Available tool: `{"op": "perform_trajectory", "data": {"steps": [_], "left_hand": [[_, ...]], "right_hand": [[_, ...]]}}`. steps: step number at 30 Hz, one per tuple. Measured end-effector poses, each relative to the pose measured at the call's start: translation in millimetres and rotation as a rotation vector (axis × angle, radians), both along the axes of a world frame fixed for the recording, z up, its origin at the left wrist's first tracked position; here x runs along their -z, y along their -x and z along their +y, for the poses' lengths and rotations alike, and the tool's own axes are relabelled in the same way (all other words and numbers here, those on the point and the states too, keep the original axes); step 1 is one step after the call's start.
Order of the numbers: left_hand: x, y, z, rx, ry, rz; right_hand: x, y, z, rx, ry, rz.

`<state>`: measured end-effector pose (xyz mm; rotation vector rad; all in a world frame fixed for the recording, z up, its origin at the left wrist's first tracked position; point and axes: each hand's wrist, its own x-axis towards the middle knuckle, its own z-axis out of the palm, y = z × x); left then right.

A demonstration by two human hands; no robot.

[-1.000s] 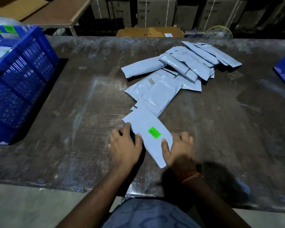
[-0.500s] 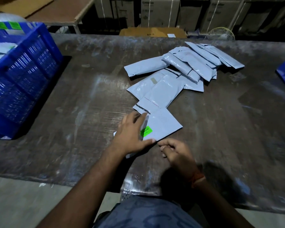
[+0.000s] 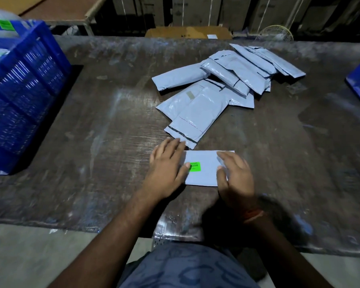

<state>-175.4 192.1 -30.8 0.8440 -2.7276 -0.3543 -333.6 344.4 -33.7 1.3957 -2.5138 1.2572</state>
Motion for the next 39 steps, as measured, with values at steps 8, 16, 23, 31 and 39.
{"op": "perform_trajectory", "data": {"steps": [8, 16, 23, 31, 39], "left_hand": [[14, -7, 31, 0.091, 0.018, -0.131], [16, -19, 25, 0.024, -0.003, -0.156], [19, -33, 21, -0.117, -0.069, -0.128], [2, -34, 17, -0.394, -0.326, 0.098], [3, -16, -5, -0.595, -0.671, 0.365]], "right_hand": [[27, 0, -11, -0.244, -0.449, 0.366], [31, 3, -3, -0.15, -0.488, 0.343], [33, 20, 14, -0.017, -0.6, 0.336], [8, 38, 24, 0.03, -0.432, 0.041], [4, 53, 9, 0.103, -0.107, -0.432]]}}
